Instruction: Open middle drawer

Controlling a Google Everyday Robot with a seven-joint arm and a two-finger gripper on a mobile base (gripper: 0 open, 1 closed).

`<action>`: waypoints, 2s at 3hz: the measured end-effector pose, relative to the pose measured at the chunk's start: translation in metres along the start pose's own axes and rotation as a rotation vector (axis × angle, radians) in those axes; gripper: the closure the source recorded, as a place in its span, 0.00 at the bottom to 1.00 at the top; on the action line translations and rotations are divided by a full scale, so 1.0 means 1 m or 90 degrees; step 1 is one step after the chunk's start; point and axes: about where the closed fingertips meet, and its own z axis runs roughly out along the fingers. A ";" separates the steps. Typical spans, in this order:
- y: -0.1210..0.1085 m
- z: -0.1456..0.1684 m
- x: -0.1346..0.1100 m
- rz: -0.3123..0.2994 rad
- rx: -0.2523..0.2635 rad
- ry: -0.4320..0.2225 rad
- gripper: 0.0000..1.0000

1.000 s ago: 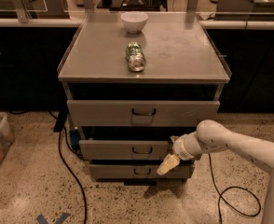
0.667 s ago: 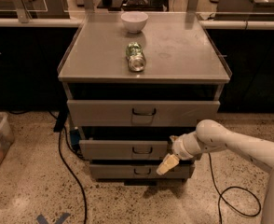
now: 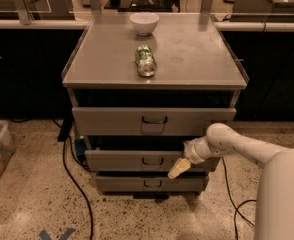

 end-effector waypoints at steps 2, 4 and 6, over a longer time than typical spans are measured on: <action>0.001 0.003 0.007 0.011 -0.026 0.005 0.00; 0.087 -0.014 -0.003 -0.017 -0.118 0.022 0.00; 0.079 -0.019 -0.011 -0.033 -0.096 0.014 0.00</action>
Offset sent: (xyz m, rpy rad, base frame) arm -0.0099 -0.0110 -0.0152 0.0326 0.1077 0.0217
